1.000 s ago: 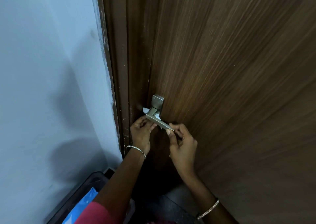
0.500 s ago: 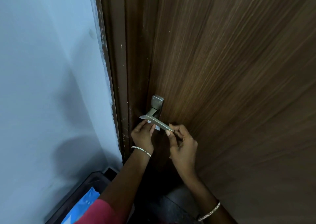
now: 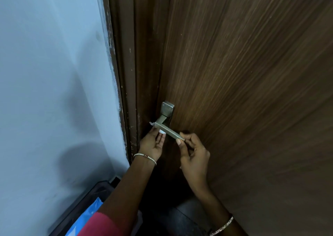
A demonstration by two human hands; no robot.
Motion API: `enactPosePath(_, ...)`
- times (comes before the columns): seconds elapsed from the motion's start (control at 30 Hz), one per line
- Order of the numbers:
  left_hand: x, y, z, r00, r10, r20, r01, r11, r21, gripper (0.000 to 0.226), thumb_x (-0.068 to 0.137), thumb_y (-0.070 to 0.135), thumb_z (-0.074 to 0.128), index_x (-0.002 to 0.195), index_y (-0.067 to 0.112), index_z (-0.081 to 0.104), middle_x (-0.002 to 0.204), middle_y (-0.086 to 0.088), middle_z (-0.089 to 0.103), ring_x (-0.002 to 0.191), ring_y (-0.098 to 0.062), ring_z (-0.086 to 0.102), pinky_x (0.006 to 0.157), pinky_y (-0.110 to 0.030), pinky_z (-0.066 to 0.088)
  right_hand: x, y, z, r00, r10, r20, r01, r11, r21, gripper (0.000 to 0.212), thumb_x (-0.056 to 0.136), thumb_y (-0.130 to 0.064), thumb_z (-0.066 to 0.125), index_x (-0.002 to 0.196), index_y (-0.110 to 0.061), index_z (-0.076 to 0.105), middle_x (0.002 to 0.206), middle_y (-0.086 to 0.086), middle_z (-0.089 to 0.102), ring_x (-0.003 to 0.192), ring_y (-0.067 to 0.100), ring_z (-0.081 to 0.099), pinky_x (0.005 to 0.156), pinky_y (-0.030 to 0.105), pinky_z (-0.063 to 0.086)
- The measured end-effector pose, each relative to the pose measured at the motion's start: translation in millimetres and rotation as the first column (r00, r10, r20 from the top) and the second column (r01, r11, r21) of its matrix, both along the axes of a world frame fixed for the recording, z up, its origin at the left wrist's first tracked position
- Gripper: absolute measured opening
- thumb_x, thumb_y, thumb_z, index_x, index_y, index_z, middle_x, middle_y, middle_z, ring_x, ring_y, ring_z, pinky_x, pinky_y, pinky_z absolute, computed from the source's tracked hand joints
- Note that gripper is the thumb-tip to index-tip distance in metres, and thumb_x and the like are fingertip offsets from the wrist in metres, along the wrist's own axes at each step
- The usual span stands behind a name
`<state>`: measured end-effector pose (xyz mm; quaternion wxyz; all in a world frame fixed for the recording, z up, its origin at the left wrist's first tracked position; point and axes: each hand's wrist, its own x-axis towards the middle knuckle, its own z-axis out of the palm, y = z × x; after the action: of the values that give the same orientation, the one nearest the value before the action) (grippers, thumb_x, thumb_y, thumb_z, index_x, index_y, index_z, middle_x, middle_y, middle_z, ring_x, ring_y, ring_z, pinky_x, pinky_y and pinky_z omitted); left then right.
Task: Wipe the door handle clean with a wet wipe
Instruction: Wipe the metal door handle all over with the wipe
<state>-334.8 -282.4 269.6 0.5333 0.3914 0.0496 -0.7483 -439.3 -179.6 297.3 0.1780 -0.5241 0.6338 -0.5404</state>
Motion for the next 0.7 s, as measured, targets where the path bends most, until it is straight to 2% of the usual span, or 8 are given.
enactPosePath(0.07, 3, -1, 3, 0.999, 0.035, 0.026, -0.033, 0.998, -0.058, 0.021, 0.091, 0.002, 0.060, 0.111, 0.005, 0.066, 0.113, -0.013, 0.068, 0.104, -0.019, 0.064, 0.080, -0.027, 0.053, 0, 1, 0, 1.000, -0.002, 0.004, 0.002, 1.000, 0.002, 0.010, 0.095, -0.016, 0.067, 0.105, -0.018, 0.068, 0.108, -0.013, 0.074, 0.097, 0.006, 0.073, 0.070, 0.039, 0.064)
enactPosePath(0.2, 3, 2, 15, 0.995, 0.079, 0.065, -0.067, 0.984, -0.168, 0.020, 0.092, -0.003, 0.053, 0.104, 0.005, 0.068, 0.119, -0.017, 0.066, 0.112, -0.027, 0.063, 0.100, -0.036, 0.049, 2, 2, 2, 1.000, -0.008, -0.008, 0.008, 1.000, 0.010, 0.008, 0.096, -0.021, 0.066, 0.104, -0.023, 0.067, 0.102, -0.016, 0.073, 0.075, 0.015, 0.073, 0.057, 0.026, 0.055)
enactPosePath(0.33, 5, 6, 18, 0.988, 0.080, 0.134, -0.043, 0.964, -0.262, 0.025, 0.091, -0.005, 0.054, 0.112, 0.001, 0.066, 0.121, -0.018, 0.066, 0.112, -0.027, 0.064, 0.097, -0.034, 0.051, 2, 3, 4, 1.000, -0.005, -0.003, 0.005, 1.000, 0.007, 0.008, 0.096, -0.022, 0.065, 0.104, -0.025, 0.067, 0.104, -0.020, 0.072, 0.076, 0.014, 0.073, 0.057, 0.026, 0.055)
enactPosePath(0.43, 1, 17, 16, 0.946, 0.150, 0.287, -0.025, 0.917, -0.398, 0.035, 0.087, -0.007, 0.059, 0.120, 0.001, 0.065, 0.113, -0.011, 0.071, 0.103, -0.021, 0.068, 0.093, -0.033, 0.054, 3, 3, 4, 1.000, -0.018, 0.006, 0.018, 1.000, 0.014, 0.007, 0.096, -0.021, 0.065, 0.101, -0.025, 0.067, 0.102, -0.023, 0.072, 0.079, 0.011, 0.074, 0.058, 0.029, 0.058)
enactPosePath(0.5, -4, 20, 10, 0.821, 0.233, 0.521, 0.027, 0.896, -0.443, 0.036, 0.084, -0.003, 0.066, 0.117, 0.011, 0.070, 0.110, -0.002, 0.073, 0.103, -0.014, 0.068, 0.090, -0.031, 0.056, 4, 2, 4, 1.000, -0.018, 0.013, 0.018, 1.000, 0.006, 0.007, 0.095, -0.017, 0.066, 0.101, -0.020, 0.068, 0.103, -0.020, 0.073, 0.089, 0.007, 0.074, 0.066, 0.031, 0.061)
enactPosePath(0.57, -9, 20, 3, 0.617, 0.292, 0.730, 0.077, 0.901, -0.426, 0.035, 0.083, 0.002, 0.069, 0.114, 0.018, 0.072, 0.110, 0.000, 0.073, 0.101, -0.013, 0.068, 0.088, -0.031, 0.055, 4, 2, 4, 1.000, -0.010, 0.012, 0.010, 1.000, -0.005, 0.008, 0.094, -0.012, 0.066, 0.101, -0.014, 0.069, 0.105, -0.013, 0.074, 0.101, -0.003, 0.069, 0.079, 0.026, 0.060)
enactPosePath(0.63, -12, 19, 3, 0.496, 0.325, 0.805, 0.077, 0.907, -0.414, 0.033, 0.083, 0.002, 0.069, 0.112, 0.017, 0.072, 0.106, -0.003, 0.073, 0.097, -0.016, 0.068, 0.088, -0.034, 0.055, 4, 2, 5, 1.000, -0.002, 0.012, 0.002, 1.000, -0.009, 0.009, 0.094, -0.011, 0.067, 0.102, -0.012, 0.069, 0.106, -0.010, 0.074, 0.106, -0.007, 0.066, 0.086, 0.021, 0.057)
enactPosePath(0.7, -13, 18, 5, 0.445, 0.326, 0.834, 0.069, 0.916, -0.395, 0.029, 0.083, 0.004, 0.069, 0.110, 0.013, 0.073, 0.101, -0.003, 0.074, 0.092, -0.017, 0.068, 0.084, -0.031, 0.054, 4, 2, 5, 1.000, -0.001, 0.015, 0.001, 1.000, -0.012, 0.009, 0.093, -0.010, 0.067, 0.102, -0.012, 0.069, 0.107, -0.010, 0.074, 0.108, -0.007, 0.065, 0.089, 0.018, 0.055)
